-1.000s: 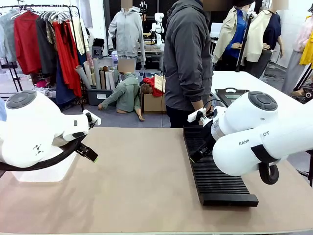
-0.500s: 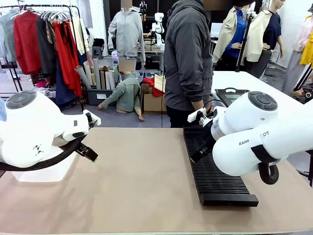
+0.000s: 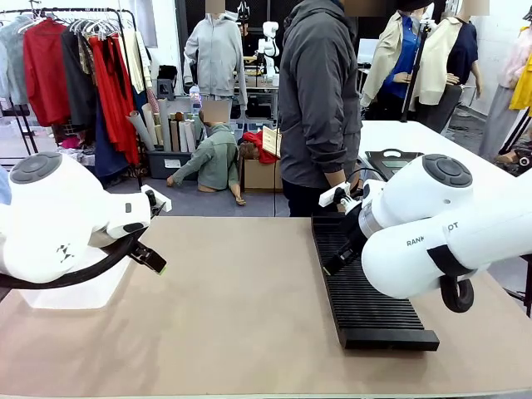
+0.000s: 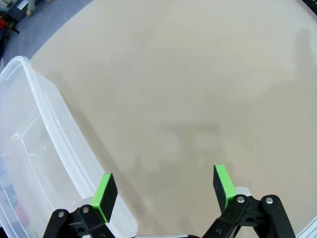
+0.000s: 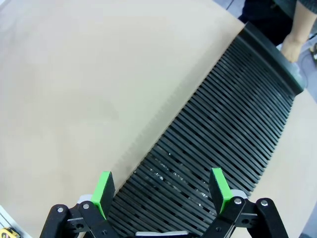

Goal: Sort PCBs into racks and boxes based on the side picked up.
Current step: Pick up the Blank PCB handed by the Human.

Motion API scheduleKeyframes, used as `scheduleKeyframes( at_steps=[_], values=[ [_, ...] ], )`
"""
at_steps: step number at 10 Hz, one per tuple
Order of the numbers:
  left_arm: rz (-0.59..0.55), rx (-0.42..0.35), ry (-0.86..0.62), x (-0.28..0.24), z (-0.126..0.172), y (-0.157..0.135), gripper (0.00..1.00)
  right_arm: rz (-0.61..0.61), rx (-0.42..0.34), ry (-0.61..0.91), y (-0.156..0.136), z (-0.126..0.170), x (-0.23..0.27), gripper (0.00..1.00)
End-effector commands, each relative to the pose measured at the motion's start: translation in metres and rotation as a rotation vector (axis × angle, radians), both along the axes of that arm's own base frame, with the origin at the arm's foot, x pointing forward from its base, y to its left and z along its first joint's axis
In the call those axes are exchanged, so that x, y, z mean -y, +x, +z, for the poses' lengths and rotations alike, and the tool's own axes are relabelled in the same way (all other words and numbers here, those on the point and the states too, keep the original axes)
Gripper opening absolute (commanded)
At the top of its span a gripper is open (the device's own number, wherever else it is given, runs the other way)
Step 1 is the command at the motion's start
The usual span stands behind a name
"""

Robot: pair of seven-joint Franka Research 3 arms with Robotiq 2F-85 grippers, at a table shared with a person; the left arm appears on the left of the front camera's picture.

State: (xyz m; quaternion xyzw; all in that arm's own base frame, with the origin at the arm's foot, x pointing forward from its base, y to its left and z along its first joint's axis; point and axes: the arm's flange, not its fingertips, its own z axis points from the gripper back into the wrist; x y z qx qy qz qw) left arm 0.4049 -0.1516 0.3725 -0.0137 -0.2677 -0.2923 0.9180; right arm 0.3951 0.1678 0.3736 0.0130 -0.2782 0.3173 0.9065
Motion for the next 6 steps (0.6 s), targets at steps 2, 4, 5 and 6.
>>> scheduleKeyframes(
  at_steps=[2,4,5,6],
  values=[
    [-0.02,-0.007,-0.019,-0.001,0.018,0.003,1.0,0.012,-0.007,0.022,0.001,0.023,0.005,1.0],
    [-0.025,-0.018,-0.035,-0.005,0.031,0.003,1.0,0.009,-0.043,0.052,0.003,0.038,0.005,1.0],
    [-0.038,-0.043,-0.027,-0.007,0.042,0.001,1.0,0.021,-0.053,0.071,0.002,0.051,0.005,1.0],
    [-0.043,-0.063,-0.059,-0.01,0.058,-0.001,1.0,-0.003,-0.101,0.114,0.0,0.067,0.005,1.0]
  ],
)
